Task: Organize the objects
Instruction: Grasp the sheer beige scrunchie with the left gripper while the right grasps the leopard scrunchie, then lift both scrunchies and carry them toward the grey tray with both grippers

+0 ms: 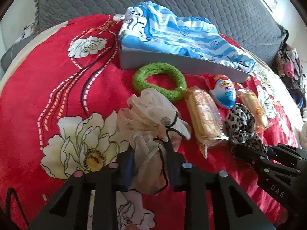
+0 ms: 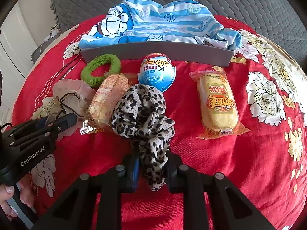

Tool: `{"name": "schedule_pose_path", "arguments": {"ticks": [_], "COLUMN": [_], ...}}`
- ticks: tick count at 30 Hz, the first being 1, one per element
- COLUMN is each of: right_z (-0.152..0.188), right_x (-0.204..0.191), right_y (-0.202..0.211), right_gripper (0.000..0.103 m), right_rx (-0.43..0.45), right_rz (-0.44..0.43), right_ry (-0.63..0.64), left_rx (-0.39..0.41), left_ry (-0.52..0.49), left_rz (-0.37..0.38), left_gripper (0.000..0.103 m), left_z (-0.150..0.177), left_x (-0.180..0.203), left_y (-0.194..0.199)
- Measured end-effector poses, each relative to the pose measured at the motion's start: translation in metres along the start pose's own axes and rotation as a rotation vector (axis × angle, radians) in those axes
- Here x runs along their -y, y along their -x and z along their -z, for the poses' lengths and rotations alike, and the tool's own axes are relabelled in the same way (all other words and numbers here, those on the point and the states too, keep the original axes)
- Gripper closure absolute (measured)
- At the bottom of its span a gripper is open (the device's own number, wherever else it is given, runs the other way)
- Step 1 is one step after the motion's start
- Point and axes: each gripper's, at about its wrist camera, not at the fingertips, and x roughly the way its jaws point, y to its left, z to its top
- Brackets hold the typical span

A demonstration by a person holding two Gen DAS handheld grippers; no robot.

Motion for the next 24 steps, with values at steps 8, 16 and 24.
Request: {"name": "schedule_pose_path", "arguments": {"ticks": [8, 16, 24], "right_z": [-0.001, 0.0, 0.0], "right_x": [0.002, 0.0, -0.001], "right_y": [0.008, 0.017, 0.029], "right_gripper": [0.083, 0.083, 0.083], "right_rx": [0.02, 0.038, 0.069], "right_rz": [-0.017, -0.042, -0.043], "right_ry": [-0.018, -0.016, -0.013], "left_rx": [0.011, 0.02, 0.03], "left_ry": [-0.007, -0.013, -0.023], "left_rz": [0.034, 0.031, 0.024], "left_gripper": [0.088, 0.088, 0.088], "left_z": [-0.001, 0.0, 0.004], "left_x": [0.004, 0.005, 0.008], "left_y": [0.006, 0.011, 0.023]}}
